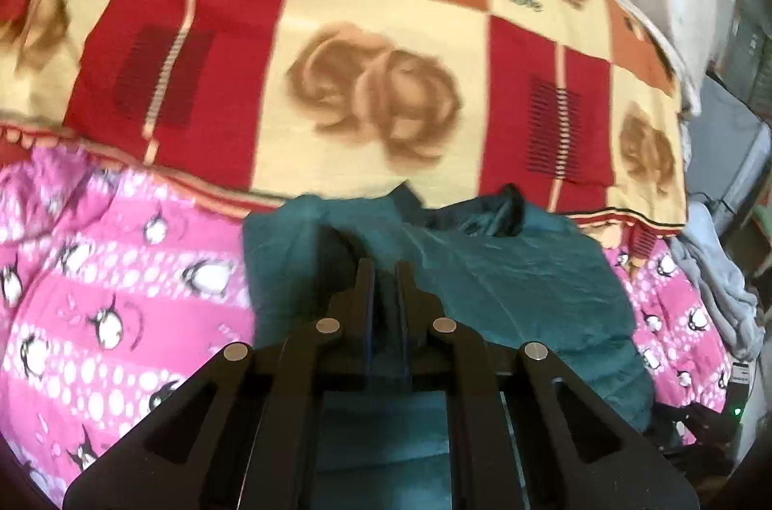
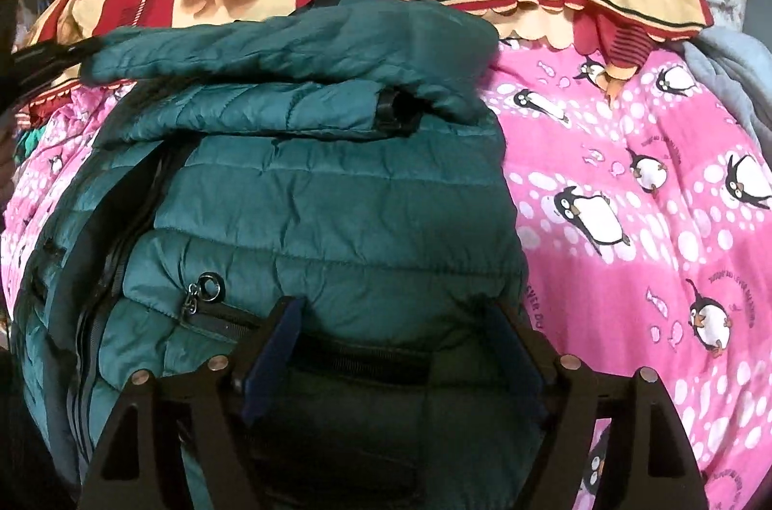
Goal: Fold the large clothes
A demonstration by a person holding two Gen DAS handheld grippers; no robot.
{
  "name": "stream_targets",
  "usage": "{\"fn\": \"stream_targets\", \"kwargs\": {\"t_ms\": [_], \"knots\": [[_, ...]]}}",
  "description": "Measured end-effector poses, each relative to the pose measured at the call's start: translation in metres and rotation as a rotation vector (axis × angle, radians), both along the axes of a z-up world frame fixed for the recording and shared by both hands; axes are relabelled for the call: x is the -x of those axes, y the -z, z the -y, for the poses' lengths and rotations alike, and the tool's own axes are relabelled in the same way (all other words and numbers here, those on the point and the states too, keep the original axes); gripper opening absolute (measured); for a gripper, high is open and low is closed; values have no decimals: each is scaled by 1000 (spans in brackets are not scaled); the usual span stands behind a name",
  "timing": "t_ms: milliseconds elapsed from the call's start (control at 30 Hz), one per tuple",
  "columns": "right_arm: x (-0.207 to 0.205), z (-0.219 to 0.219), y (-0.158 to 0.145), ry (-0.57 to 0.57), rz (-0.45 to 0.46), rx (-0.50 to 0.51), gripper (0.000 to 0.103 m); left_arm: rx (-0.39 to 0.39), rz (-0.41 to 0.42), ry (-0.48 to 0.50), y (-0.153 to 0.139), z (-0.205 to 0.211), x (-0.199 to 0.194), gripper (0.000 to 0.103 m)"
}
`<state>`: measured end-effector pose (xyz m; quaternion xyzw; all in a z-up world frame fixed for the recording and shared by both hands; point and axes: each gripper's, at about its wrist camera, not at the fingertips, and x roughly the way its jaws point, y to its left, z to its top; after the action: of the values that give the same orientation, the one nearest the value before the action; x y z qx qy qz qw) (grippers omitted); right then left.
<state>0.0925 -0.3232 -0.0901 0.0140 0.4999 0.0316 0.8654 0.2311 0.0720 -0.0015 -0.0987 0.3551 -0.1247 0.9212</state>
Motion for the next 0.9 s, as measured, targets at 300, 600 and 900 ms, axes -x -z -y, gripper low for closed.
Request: {"fn": "stream_targets", "kwargs": {"t_ms": [300, 600, 900], "knots": [[-10, 33, -55, 108, 212, -56, 74, -24, 34, -17, -1, 6, 4, 7], [-128, 54, -72, 205, 329, -76, 42, -202, -116, -83, 41, 60, -58, 9], [-173, 63, 22, 147, -57, -242, 45, -269, -149, -162, 95, 52, -37, 10]]}}
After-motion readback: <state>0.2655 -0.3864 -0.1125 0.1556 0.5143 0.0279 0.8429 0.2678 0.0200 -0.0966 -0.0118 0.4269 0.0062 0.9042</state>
